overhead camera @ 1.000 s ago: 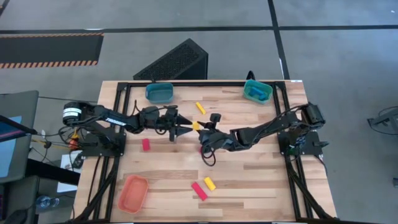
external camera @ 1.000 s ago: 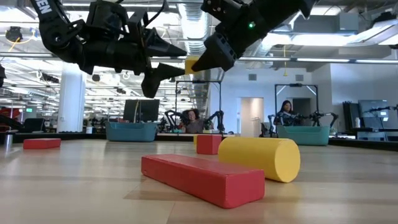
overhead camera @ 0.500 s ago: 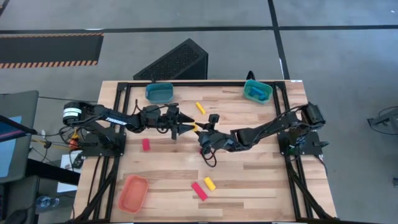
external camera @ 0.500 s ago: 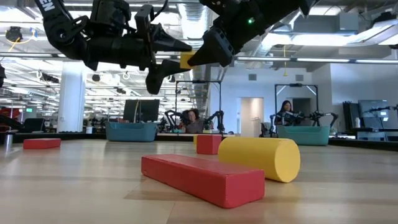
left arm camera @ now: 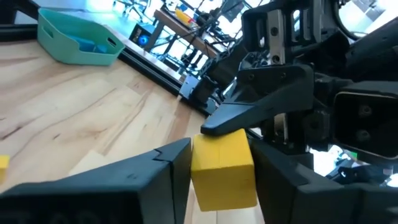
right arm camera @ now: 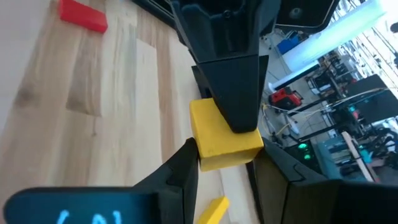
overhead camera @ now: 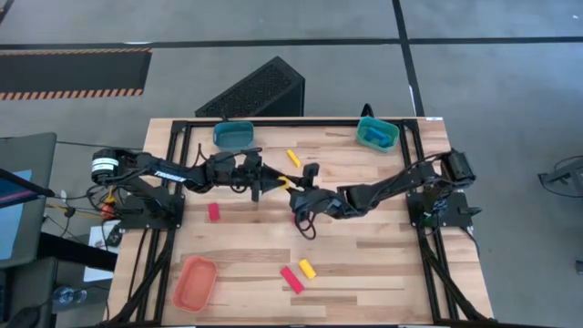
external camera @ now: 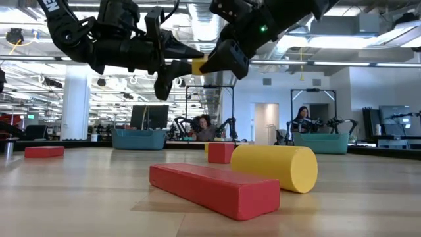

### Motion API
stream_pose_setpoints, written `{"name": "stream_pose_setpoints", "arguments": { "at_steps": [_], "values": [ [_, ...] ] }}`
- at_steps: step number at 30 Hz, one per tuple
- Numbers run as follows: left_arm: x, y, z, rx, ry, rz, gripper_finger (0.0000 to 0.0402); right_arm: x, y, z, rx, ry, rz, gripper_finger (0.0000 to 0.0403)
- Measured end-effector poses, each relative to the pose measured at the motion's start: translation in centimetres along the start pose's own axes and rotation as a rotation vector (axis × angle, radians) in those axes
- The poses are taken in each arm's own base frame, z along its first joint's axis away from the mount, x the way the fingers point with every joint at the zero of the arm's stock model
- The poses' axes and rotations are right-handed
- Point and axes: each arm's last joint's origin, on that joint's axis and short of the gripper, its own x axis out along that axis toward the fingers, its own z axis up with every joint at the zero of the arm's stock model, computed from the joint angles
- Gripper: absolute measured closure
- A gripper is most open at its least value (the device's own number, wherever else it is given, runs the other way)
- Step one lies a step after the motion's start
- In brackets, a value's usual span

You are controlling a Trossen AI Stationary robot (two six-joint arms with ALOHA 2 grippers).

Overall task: Sort & place blocks by color
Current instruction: Put the middle yellow block into the blue bin

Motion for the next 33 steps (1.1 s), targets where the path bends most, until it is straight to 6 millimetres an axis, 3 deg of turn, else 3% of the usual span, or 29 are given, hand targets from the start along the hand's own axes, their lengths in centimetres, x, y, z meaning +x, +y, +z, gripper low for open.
{"name": "stream_pose_setpoints", "arguments": {
  "at_steps": [4, 13, 19, 26, 33],
  "values": [
    [0.0, 0.1, 0.1, -0.012, -0.024, 0.033, 0.0279, 0.5, -0.5, -0.3, -0.021, 0.009, -0.012, 0.0273],
    [0.0, 0.3, 0.0, -0.099, -0.035, 0.067, 0.0138, 0.6, -1.2, 0.2, -0.066, -0.016, -0.055, 0.0273],
    [0.0, 0.1, 0.2, -0.047, -0.054, 0.033, 0.0103, 0.6, -1.2, 0.2, -0.067, -0.02, -0.047, 0.0273],
    [0.0, -0.3, 0.8, 0.023, -0.107, 0.0, 0.0135, 0.5, -1.0, 0.1, -0.054, -0.015, -0.037, 0.0273],
    [0.0, -0.1, 0.4, 0.119, -0.054, -0.003, 0.0258, 0.5, -1.0, 0.1, -0.051, -0.017, -0.038, 0.0273]
  ]
}}
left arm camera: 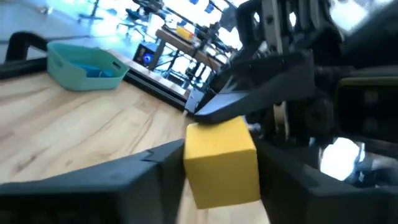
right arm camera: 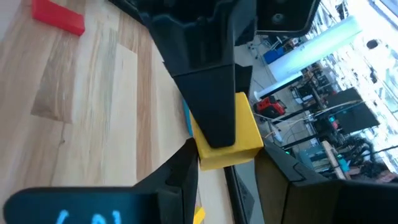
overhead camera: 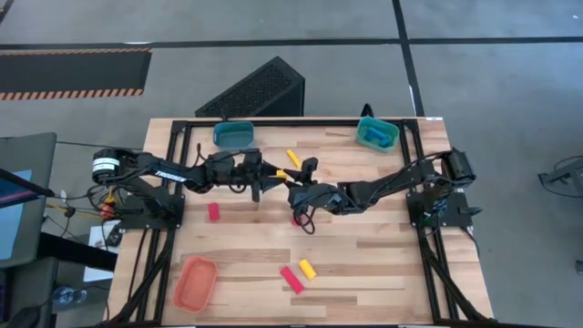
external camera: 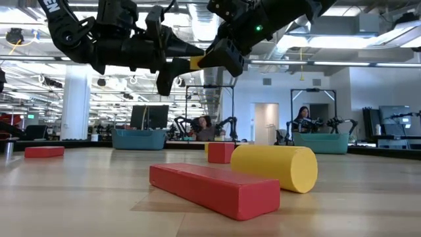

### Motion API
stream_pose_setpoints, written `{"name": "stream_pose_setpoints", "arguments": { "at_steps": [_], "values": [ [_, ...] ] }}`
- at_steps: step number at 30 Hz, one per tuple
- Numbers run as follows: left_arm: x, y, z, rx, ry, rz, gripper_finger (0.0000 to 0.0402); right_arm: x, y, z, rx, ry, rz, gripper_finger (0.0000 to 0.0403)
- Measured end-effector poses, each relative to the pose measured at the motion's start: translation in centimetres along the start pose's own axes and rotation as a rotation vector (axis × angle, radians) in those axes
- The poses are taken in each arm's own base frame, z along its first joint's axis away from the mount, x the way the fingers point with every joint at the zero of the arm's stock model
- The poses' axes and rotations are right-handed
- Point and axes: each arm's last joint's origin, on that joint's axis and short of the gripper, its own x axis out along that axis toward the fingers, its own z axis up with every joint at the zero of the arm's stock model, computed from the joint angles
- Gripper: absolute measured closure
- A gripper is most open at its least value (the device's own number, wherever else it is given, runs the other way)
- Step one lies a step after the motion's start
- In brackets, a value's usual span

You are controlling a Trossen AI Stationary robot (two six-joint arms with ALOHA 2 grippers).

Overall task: Sort & place blocks by color
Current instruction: Put the middle yellow block into the blue bin

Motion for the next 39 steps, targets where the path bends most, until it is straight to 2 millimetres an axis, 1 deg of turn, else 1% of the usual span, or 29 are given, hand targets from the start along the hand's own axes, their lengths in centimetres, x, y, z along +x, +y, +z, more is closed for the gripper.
{"name": "stream_pose_setpoints", "arguments": {
  "at_steps": [2, 6, 9, 12, 15, 19, 22, 25, 29, 31, 34, 36, 39],
  "values": [
    [0.0, 0.0, -0.2, 0.038, 0.03, -0.01, 0.0295, -0.1, 0.2, 0.0, -0.009, 0.002, 0.002, 0.0272],
    [-0.1, 0.4, -0.1, 0.046, 0.056, -0.006, 0.0296, -0.4, 0.6, 0.1, 0.056, -0.002, 0.014, 0.0254],
    [-0.9, 1.7, 0.9, 0.071, 0.059, 0.05, 0.0296, -0.3, 0.5, 0.1, 0.192, -0.001, 0.015, 0.0229],
    [-2.3, 4.0, 1.7, 0.113, 0.08, 0.231, 0.0296, -0.1, 0.0, 0.2, 0.35, -0.009, -0.004, 0.0209],
    [-3.8, 5.6, 2.7, 0.156, 0.08, 0.434, 0.0296, 0.1, -0.1, -0.1, 0.391, 0.007, -0.003, 0.0198],
    [-5.6, 7.9, 2.4, 0.167, 0.126, 0.779, 0.0296, 0.6, -0.6, -0.5, 0.432, 0.02, -0.021, 0.0199],
    [-6.6, 9.3, 2.4, 0.166, 0.133, 0.958, 0.0296, 1.0, -0.9, -0.8, 0.493, 0.02, -0.008, 0.0204],
    [-7.8, 10.9, 2.3, 0.12, 0.157, 1.096, 0.0296, 1.5, -1.2, -1.3, 0.596, 0.022, 0.052, 0.021],
    [-8.9, 12.5, 2.3, 0.031, 0.208, 1.192, 0.0296, 2.2, -1.6, -1.9, 0.683, 0.031, 0.124, 0.0216],
    [-9.1, 13.0, 2.3, 0.009, 0.212, 1.215, 0.0296, 2.4, -1.7, -2.2, 0.722, 0.051, 0.14, 0.0218],
    [-9.1, 13.2, 2.3, 0.006, 0.213, 1.222, 0.0296, 2.6, -1.8, -2.6, 0.78, 0.079, 0.147, 0.0222],
    [-9.2, 13.3, 2.3, 0.009, 0.211, 1.235, 0.0296, 2.6, -1.8, -2.6, 0.787, 0.082, 0.147, 0.0226],
    [-9.4, 13.5, 2.7, 0.021, 0.164, 1.283, 0.029, 2.6, -1.8, -2.7, 0.786, 0.083, 0.147, 0.0237]
  ]
}}
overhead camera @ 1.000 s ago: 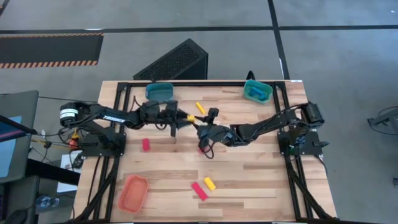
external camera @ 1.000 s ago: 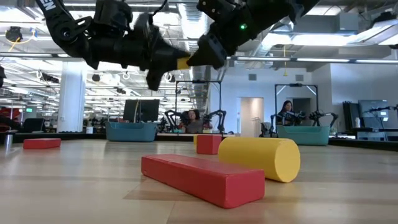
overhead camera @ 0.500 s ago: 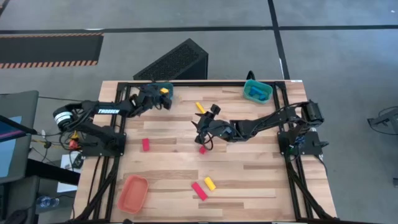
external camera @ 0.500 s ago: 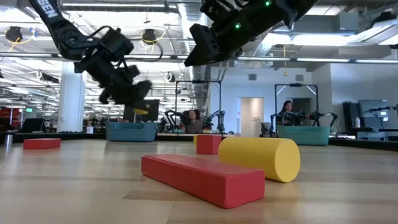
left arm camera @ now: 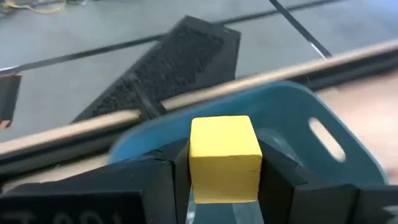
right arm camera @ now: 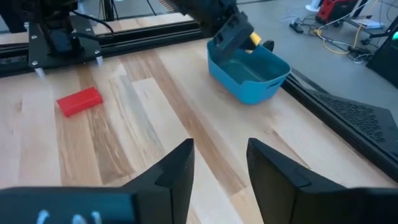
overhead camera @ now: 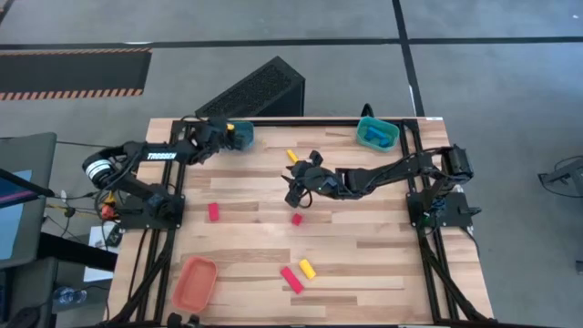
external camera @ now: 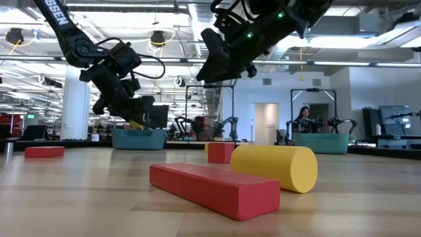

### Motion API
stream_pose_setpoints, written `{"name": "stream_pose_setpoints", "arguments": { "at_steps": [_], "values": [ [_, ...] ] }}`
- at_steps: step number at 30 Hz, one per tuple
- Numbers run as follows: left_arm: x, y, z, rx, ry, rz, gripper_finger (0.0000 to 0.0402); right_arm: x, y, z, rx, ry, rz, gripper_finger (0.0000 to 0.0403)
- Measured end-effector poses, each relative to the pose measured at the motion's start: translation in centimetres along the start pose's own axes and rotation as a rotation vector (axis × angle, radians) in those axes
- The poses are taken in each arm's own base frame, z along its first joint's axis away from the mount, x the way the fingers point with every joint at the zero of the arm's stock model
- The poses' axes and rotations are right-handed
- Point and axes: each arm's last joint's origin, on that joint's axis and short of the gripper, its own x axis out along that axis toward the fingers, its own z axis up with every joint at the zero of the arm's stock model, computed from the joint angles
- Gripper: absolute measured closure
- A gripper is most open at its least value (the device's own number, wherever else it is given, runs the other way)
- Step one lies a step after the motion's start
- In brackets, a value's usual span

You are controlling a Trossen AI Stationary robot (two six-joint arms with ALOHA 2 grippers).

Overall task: Sort & place blocks by color
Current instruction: Put the middle yellow block into the blue bin

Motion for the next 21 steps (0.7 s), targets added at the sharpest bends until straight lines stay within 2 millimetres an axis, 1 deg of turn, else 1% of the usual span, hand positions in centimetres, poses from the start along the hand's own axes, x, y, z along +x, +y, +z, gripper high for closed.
{"name": "stream_pose_setpoints", "arguments": {
  "at_steps": [4, 9, 14, 17, 21],
  "values": [
    [0.8, 0.4, 0.9, -0.013, 0.042, -0.005, 0.029, 0.0, 0.0, -0.2, -0.009, 0.015, -0.001, 0.0253],
    [2.2, 0.6, 1.3, 0.01, 0.126, 0.032, 0.0288, 0.0, -0.2, -0.4, -0.021, 0.039, -0.012, 0.0274],
    [3.6, 0.5, 1.4, 0.031, 0.158, 0.048, 0.0287, 0.2, -0.7, -0.7, -0.014, 0.073, -0.032, 0.029],
    [4.4, 0.4, 1.2, 0.038, 0.189, 0.023, 0.0285, 0.4, -1.1, -0.8, -0.016, 0.09, -0.045, 0.0295],
    [4.6, 0.1, 1.0, 0.067, 0.22, -0.035, 0.0267, 0.6, -1.7, -1.0, -0.012, 0.114, -0.067, 0.0294]
  ]
}}
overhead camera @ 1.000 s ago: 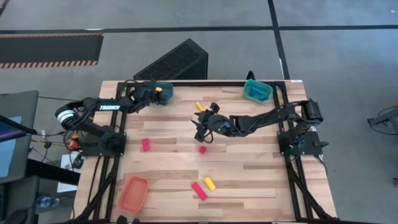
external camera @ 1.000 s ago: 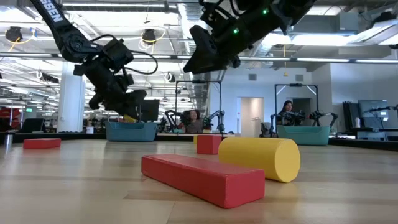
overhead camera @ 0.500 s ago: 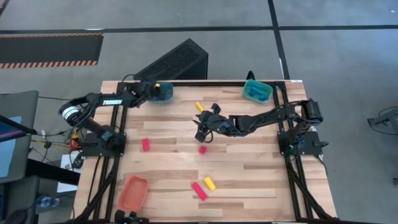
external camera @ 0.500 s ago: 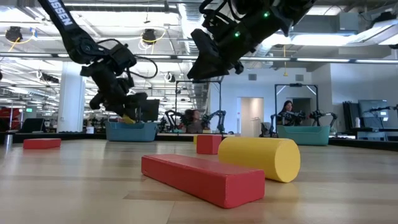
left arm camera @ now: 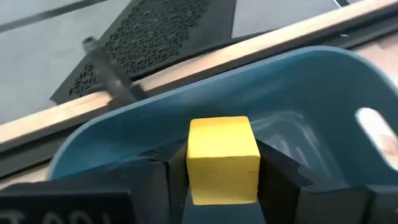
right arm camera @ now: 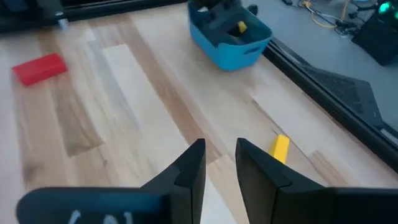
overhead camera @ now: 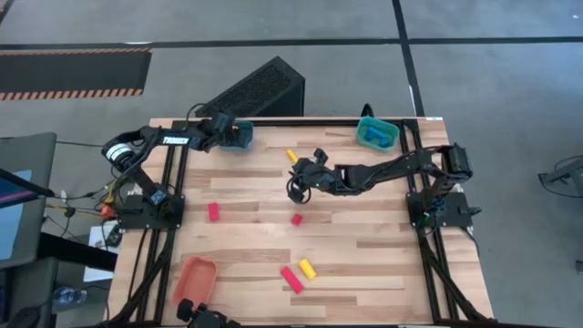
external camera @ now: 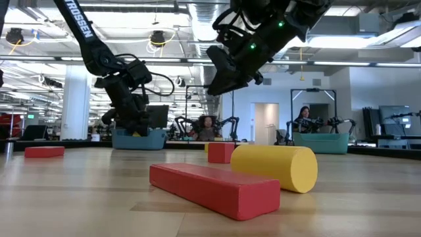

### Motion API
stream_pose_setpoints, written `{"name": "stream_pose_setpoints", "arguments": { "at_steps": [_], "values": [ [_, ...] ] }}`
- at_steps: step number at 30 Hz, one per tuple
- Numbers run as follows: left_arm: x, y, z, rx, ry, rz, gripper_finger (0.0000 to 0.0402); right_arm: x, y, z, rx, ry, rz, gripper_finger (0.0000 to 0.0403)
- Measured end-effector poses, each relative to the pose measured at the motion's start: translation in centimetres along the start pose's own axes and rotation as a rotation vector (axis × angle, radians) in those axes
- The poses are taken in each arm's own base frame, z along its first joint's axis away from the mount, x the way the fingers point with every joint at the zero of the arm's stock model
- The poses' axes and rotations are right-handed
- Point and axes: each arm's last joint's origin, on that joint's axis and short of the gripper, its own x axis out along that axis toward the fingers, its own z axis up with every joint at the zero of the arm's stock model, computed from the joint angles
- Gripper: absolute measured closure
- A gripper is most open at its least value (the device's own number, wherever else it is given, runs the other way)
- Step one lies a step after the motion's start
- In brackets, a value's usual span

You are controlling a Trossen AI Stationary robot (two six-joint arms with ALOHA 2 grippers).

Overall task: Sort & place blocks by color
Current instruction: Put the middle yellow block into the blue bin, then put the top yellow block into the blue bin

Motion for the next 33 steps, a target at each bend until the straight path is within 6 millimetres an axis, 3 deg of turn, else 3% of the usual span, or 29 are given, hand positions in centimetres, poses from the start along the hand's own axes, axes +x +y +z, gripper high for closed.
{"name": "stream_pose_setpoints", "arguments": {
  "at_steps": [4, 8, 15, 20, 24, 28, 33],
  "values": [
    [-0.6, 0.0, 0.3, 0.02, -0.011, -0.007, 0.0234, 0.6, -1.1, 0.2, 0.061, 0.0, -0.029, 0.0285],
    [-1.9, -0.5, 0.9, 0.06, -0.056, -0.035, 0.0205, 1.6, -3.5, 0.4, 0.173, 0.022, -0.086, 0.0259],
    [-6.3, -2.4, 1.6, 0.182, -0.208, -0.134, 0.0181, 2.8, -6.7, 0.2, 0.286, 0.107, -0.106, 0.02],
    [-9.8, -3.0, 2.0, 0.316, -0.338, -0.209, 0.018, 4.3, -6.8, -0.2, 0.298, 0.179, -0.103, 0.0189],
    [-11.7, -3.0, 2.3, 0.36, -0.389, -0.278, 0.018, 7.3, -6.4, -1.1, 0.263, 0.321, -0.103, 0.0193],
    [-12.4, -2.8, 1.6, 0.362, -0.329, -0.306, 0.018, 9.7, -5.9, -1.4, 0.228, 0.429, -0.134, 0.0196],
    [-12.1, -2.7, 0.6, 0.395, -0.229, -0.299, 0.018, 11.0, -5.8, -1.0, 0.201, 0.503, -0.184, 0.0193]
  ]
}}
